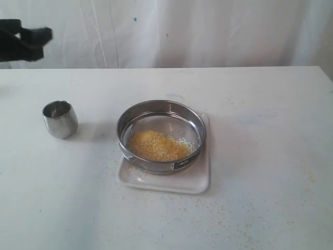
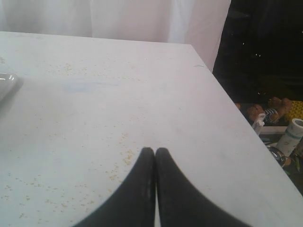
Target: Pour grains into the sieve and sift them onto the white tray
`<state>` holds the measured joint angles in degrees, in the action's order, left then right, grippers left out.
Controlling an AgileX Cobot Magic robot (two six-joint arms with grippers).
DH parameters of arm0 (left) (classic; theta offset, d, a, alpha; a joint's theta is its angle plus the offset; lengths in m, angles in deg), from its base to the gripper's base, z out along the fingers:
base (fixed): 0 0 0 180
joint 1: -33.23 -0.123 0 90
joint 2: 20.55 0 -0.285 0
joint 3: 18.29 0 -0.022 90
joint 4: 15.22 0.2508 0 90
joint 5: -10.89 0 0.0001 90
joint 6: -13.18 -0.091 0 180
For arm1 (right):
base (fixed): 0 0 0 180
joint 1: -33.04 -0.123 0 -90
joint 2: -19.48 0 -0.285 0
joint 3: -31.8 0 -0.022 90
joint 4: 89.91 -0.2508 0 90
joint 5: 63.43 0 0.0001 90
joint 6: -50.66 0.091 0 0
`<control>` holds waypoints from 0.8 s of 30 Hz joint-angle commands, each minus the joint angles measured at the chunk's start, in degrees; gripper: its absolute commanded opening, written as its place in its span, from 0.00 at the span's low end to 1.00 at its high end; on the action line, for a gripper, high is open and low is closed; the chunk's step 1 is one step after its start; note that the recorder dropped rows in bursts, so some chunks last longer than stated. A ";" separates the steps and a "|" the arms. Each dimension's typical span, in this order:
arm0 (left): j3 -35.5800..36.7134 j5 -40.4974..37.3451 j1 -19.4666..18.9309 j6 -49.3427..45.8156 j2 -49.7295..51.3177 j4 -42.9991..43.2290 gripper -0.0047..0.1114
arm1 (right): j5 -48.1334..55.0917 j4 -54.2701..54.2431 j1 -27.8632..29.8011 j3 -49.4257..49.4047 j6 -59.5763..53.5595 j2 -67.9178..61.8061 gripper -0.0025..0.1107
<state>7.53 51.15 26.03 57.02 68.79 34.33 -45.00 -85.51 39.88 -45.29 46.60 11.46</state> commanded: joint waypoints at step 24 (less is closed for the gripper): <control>28.70 -43.46 -0.35 14.29 -62.50 -8.40 0.04 | -0.55 0.07 -0.20 -0.13 -0.12 0.23 0.02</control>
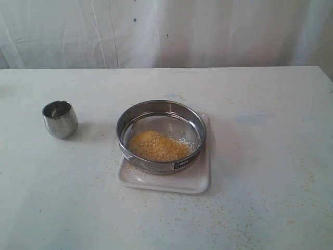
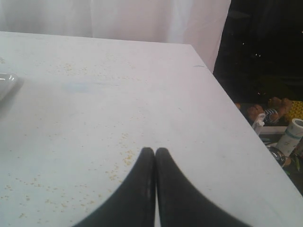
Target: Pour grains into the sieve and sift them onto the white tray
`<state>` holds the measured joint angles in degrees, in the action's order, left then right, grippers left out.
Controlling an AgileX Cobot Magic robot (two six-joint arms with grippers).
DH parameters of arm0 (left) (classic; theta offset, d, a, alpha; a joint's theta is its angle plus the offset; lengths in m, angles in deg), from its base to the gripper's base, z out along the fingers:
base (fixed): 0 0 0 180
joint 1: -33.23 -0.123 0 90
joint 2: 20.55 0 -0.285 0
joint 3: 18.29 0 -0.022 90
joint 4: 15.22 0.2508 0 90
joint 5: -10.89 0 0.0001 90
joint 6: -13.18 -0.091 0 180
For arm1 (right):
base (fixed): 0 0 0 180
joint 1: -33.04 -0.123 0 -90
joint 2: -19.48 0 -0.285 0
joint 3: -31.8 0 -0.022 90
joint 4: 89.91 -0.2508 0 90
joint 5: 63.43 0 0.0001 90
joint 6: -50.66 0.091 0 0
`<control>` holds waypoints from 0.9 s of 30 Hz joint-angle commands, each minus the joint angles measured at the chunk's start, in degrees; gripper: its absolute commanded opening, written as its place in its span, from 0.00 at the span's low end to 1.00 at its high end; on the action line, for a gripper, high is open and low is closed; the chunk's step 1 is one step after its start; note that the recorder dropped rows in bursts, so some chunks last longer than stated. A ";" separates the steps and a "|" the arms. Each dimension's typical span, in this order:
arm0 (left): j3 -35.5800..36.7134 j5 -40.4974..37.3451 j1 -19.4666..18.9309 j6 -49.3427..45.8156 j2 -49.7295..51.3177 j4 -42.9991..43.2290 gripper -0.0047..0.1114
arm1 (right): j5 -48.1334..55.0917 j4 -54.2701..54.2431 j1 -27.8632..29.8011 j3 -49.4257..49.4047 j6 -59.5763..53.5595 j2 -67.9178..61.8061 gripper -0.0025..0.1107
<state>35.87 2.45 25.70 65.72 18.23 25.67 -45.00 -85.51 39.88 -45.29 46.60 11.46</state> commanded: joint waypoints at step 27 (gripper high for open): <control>4.81 2.75 0.19 -16.22 -28.71 -9.99 0.04 | -0.55 0.07 -0.20 -0.13 -0.12 0.23 0.02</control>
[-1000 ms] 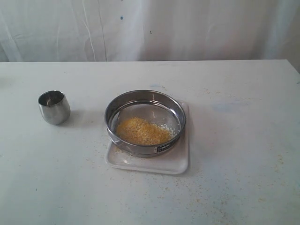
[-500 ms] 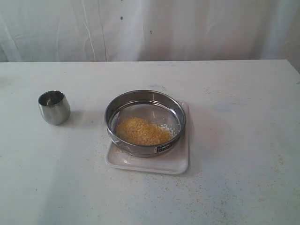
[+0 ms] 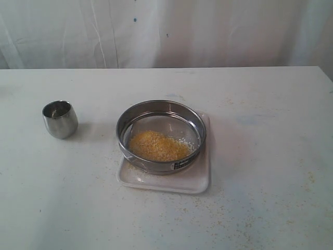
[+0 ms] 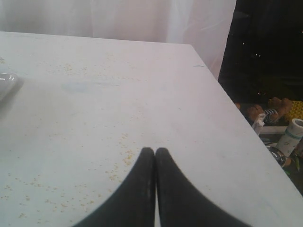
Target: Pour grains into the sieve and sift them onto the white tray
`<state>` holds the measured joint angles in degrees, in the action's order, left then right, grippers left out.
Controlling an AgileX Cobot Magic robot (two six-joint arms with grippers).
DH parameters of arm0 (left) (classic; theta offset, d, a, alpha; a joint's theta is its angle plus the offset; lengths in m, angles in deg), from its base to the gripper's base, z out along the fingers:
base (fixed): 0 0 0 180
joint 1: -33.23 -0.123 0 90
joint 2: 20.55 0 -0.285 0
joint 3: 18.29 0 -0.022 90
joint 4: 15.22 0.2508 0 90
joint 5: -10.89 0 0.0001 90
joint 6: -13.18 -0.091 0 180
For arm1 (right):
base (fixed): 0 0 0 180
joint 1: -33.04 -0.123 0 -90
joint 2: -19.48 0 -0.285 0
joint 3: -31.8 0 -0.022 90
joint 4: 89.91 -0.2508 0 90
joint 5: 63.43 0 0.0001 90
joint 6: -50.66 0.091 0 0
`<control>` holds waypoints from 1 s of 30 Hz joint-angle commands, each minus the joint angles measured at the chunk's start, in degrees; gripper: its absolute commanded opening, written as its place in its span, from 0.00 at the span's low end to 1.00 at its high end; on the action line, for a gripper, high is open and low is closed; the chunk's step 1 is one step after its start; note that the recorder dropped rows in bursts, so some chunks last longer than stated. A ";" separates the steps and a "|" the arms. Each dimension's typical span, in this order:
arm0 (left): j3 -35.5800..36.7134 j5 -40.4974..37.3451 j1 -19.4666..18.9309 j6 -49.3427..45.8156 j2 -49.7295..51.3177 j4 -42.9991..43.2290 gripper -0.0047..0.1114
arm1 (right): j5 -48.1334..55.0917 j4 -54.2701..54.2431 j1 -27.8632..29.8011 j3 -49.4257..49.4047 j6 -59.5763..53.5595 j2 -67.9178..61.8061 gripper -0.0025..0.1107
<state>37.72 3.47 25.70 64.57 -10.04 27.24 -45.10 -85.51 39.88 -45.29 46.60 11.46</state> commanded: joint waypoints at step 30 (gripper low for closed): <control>21.18 -13.14 0.19 -56.34 -2.72 -45.60 0.04 | -0.45 0.07 -0.20 -0.13 -0.12 0.23 0.02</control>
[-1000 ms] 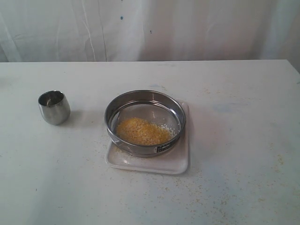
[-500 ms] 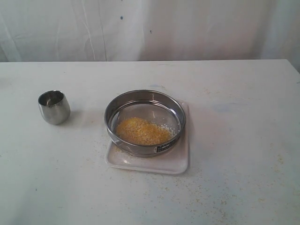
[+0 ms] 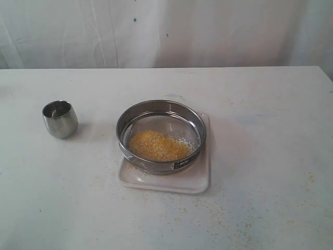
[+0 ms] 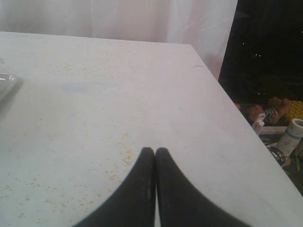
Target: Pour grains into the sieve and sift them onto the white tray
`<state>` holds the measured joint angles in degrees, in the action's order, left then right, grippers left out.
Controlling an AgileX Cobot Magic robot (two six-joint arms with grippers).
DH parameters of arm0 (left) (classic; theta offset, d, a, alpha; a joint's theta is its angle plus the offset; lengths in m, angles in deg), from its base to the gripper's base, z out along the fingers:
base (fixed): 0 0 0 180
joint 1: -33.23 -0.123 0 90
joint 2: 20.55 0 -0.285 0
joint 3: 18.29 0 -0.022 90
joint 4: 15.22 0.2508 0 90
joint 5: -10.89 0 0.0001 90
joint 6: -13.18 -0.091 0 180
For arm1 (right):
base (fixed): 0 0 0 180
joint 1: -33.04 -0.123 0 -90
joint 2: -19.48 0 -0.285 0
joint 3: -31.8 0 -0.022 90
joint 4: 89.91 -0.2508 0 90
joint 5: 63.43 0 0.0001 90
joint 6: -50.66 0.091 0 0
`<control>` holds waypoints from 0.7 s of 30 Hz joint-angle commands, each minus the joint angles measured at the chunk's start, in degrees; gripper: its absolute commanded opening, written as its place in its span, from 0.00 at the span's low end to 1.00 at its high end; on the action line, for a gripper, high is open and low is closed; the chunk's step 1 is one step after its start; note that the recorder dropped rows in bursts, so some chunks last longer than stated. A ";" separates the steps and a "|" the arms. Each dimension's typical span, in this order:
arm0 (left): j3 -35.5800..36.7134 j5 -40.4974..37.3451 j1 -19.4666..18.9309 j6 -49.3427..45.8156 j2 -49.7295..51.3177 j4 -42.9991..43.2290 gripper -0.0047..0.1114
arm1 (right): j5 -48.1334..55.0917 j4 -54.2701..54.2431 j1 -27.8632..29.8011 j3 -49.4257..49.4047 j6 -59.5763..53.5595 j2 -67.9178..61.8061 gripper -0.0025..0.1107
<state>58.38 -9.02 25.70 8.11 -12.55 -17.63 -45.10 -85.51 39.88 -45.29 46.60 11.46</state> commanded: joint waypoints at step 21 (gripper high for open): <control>0.54 6.67 0.19 0.13 -0.22 -0.95 0.04 | -17.07 -40.76 -0.20 -0.13 22.35 0.23 0.02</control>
<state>58.70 -2.18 25.70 8.11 -12.55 -17.88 -54.53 -101.78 39.88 -45.29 54.37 11.46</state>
